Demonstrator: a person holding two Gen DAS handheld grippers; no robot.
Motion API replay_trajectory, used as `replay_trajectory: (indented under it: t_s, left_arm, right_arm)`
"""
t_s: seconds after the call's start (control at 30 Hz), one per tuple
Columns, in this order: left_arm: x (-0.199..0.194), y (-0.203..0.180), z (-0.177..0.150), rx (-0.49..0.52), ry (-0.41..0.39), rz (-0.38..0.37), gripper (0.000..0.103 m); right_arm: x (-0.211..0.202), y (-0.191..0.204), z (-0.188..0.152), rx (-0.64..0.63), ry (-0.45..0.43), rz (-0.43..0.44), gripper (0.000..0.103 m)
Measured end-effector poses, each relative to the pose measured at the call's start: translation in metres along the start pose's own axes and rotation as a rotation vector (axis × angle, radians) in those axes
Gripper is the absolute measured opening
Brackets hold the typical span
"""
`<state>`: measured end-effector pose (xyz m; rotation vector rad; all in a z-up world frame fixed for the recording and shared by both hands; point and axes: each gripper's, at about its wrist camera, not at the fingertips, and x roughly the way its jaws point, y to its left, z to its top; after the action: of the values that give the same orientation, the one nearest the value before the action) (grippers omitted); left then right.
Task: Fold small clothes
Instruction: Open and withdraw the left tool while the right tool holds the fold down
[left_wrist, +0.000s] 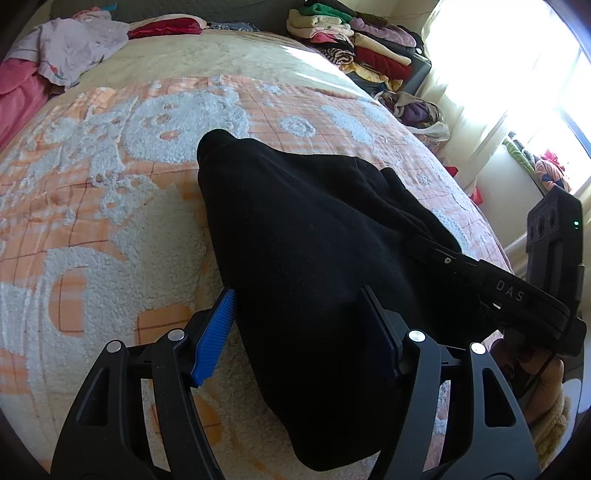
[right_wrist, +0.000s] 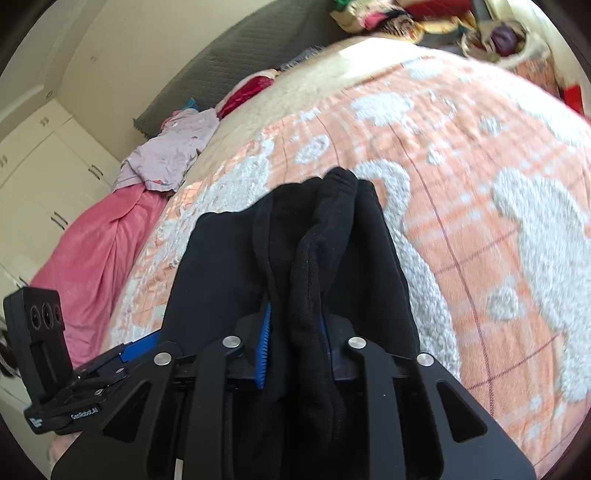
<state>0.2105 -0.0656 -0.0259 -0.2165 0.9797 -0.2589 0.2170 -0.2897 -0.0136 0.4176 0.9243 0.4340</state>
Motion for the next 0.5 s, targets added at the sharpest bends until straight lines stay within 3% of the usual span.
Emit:
replay_trajectory:
  t_s: [0.23,0.5]
  left_arm:
    - [-0.006,-0.009,0.0,0.021,-0.007,-0.015,0.06]
    - [0.003,-0.018,-0.008,0.049,0.01,0.008,0.065]
  right_arm:
    - [-0.024,0.011,0.007,-0.12,-0.084,-0.026,0.018]
    - [-0.003,-0.018,-0.009,-0.071,-0.024,-0.094,0.022]
